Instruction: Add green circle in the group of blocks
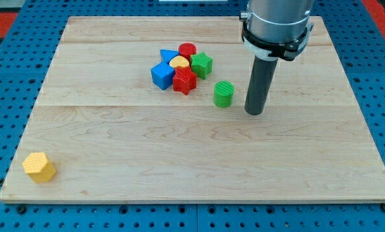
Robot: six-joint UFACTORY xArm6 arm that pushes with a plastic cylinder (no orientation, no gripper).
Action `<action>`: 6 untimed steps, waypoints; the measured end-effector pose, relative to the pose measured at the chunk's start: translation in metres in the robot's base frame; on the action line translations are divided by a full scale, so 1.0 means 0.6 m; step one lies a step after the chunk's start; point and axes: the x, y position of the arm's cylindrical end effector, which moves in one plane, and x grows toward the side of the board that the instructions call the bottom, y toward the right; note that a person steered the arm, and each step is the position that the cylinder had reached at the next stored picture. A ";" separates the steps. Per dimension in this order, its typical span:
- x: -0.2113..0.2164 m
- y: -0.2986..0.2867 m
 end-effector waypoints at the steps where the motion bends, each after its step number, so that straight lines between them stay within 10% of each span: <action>1: -0.046 -0.026; 6: -0.097 -0.124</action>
